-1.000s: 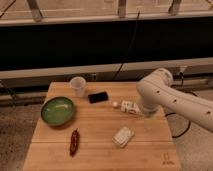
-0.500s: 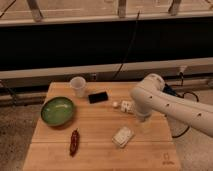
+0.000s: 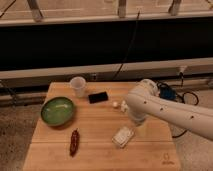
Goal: Place the white sponge in the ceramic bowl
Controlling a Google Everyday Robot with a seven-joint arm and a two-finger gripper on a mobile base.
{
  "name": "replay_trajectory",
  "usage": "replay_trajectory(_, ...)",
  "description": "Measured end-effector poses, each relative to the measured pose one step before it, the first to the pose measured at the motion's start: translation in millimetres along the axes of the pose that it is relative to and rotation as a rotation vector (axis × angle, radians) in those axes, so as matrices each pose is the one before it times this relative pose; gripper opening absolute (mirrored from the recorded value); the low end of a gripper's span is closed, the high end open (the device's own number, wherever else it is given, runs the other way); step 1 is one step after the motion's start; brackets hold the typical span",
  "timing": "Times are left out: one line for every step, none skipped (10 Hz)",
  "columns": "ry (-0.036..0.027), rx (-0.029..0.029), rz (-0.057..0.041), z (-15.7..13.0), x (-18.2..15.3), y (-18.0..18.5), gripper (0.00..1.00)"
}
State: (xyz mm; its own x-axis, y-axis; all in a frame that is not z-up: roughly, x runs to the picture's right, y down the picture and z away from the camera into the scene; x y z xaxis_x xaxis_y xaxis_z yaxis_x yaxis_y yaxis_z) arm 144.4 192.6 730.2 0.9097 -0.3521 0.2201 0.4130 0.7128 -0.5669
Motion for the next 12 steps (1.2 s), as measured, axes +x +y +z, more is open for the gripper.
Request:
replay_trajectory(-0.00169,-0.00029,-0.03099,7.22,-6.7,-0.36,0.8)
replay_trajectory(0.00037,-0.00696,-0.03042,9.51,-5.17,1.78,0.8)
replay_trajectory(-0.00223,-0.00407,-0.0273,5.71,-3.69,0.72,0.8)
replay_trajectory(-0.00327,-0.00493,-0.02611,5.66,-4.17,0.83,0.8)
replay_trajectory(-0.00267,-0.00004,-0.02056,4.49,-2.18,0.12,0.8)
replay_trajectory(-0.00508,-0.00098,-0.02594,6.36,-1.34,1.16,0.8)
replay_trajectory(-0.00669,0.00199,-0.02209,5.57,-2.0,0.53,0.8)
replay_trajectory(-0.00232,0.00084,-0.00955,2.54,-0.37,1.27,0.8)
replay_trajectory(-0.01105,0.00467,-0.02108,7.22,-2.16,2.69,0.8)
replay_trajectory(-0.00329,0.00379,-0.01313,5.72,0.17,0.37,0.8)
replay_trajectory(-0.00815,0.00317,-0.01402,7.08,-0.97,0.86,0.8)
replay_trajectory(-0.00345,0.00448,-0.00716,2.53,-0.16,0.1,0.8)
